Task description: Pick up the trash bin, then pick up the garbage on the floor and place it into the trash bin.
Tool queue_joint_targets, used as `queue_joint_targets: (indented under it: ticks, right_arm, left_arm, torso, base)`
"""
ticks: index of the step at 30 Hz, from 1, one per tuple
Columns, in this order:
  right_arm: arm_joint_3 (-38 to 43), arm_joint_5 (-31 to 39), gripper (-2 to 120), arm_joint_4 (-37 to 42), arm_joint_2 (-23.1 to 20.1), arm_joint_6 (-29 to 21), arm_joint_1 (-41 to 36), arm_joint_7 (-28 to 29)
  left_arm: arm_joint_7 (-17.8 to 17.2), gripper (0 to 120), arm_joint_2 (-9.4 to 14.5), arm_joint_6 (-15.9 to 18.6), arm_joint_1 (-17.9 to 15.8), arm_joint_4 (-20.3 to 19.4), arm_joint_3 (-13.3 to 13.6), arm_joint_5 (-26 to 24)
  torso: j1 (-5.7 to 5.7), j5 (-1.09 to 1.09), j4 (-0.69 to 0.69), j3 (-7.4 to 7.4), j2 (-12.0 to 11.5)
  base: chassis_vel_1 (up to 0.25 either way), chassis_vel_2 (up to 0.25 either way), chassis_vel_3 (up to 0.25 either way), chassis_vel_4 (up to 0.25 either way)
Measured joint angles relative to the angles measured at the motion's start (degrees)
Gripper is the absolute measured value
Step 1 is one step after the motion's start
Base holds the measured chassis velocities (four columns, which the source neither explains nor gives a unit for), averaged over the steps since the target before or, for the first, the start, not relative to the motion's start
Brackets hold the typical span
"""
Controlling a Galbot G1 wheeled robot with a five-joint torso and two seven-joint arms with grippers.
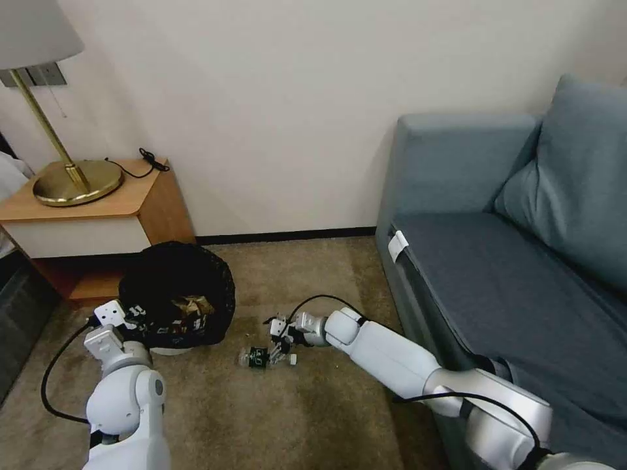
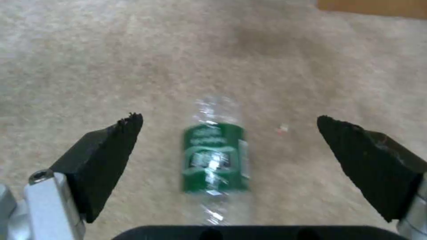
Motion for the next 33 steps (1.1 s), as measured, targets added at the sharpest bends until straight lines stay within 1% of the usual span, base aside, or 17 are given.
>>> queue_joint_targets:
  ticks: [4,6,7,9,11,19,24,25,26,29,30,32,33]
  right_arm:
    - [1.0,-1.5,100,-1.9,1.7,0.6,-0.9,-0.4]
    - [3.1,-4.3,100,-5.9,4.9,1.7,-2.0,-0.6]
    - [3.1,-4.3,100,-5.9,4.9,1.7,-2.0,-0.6]
    - [4.8,-6.2,100,-8.7,6.8,2.4,-2.4,-0.6]
    - [5.6,-7.2,100,-10.0,7.5,2.7,-2.6,-0.5]
    - [9.4,-11.9,100,-16.3,7.8,4.2,-3.0,0.0]
    - [10.0,-12.1,100,-17.0,7.8,4.5,-3.4,0.3]
    - [10.1,-11.9,96,-17.0,7.8,4.5,-3.5,0.3]
    - [10.1,-11.9,96,-17.0,7.8,4.5,-3.5,0.3]
    - [10.1,-10.9,81,-16.5,7.7,4.5,-3.2,0.6]
    - [10.1,-10.9,81,-16.5,7.7,4.5,-3.2,0.6]
    - [9.9,-10.6,69,-16.1,7.7,4.5,-3.1,1.0]
    - [9.9,-10.6,69,-16.1,7.7,4.5,-3.1,1.0]
  left_arm:
    - [-0.1,4,0.0,0.0,0.1,-0.4,0.1,0.1]
    - [-0.1,4,-0.1,0.0,0.3,-0.9,0.0,0.1]
    - [-0.1,4,-0.1,0.0,0.3,-0.9,0.0,0.1]
    - [-0.7,4,-0.1,-0.1,0.5,-1.0,0.0,0.1]
    - [-0.9,4,-0.1,-0.2,0.7,-1.1,0.0,0.1]
    - [-1.1,4,-0.1,-0.6,1.7,-1.6,0.1,0.1]
    - [-1.1,4,-0.1,-0.6,1.8,-1.9,0.0,0.0]
    - [-1.1,4,-0.2,-0.7,1.7,-1.9,0.0,-0.1]
    - [-1.1,4,-0.2,-0.7,1.7,-1.9,0.0,-0.1]
    - [-1.1,4,-0.2,-0.6,1.6,-1.9,0.0,-0.1]
    - [-1.1,4,-0.2,-0.6,1.6,-1.9,0.0,-0.1]
    - [-1.1,4,-0.2,-0.6,1.6,-1.7,0.1,-0.1]
    - [-1.1,4,-0.2,-0.6,1.6,-1.7,0.1,-0.1]
  torso:
    - [0.0,0.0,-0.01,0.0,0.0]
    - [0.0,0.0,0.0,0.0,0.0]
    - [0.0,0.0,0.0,0.0,0.0]
    - [0.0,-0.01,0.0,0.0,0.0]
    - [0.0,-0.01,0.0,0.0,0.0]
    - [0.0,-0.03,0.0,0.0,0.0]
    - [0.0,-0.02,0.01,0.0,0.0]
    - [0.0,-0.01,0.01,0.0,0.0]
    - [0.0,-0.01,0.01,0.0,0.0]
    - [0.0,-0.01,0.02,0.0,0.0]
    - [0.0,-0.01,0.02,0.0,0.0]
    - [0.0,0.0,0.02,0.0,0.0]
    - [0.0,0.0,0.02,0.0,0.0]
  base:
    - [0.0,0.0,0.0,0.0]
    - [0.0,0.0,0.0,0.0]
    - [0.0,0.0,0.0,0.0]
    - [0.0,0.0,0.0,0.0]
    - [0.0,0.0,0.0,0.0]
    - [0.0,0.0,0.0,0.0]
    - [0.0,0.0,0.0,0.0]
    - [0.0,0.0,0.0,0.0]
    - [0.0,0.0,0.0,0.0]
    - [0.0,0.0,0.0,0.0]
    - [0.0,0.0,0.0,0.0]
    - [0.0,0.0,0.0,0.0]
    - [0.0,0.0,0.0,0.0]
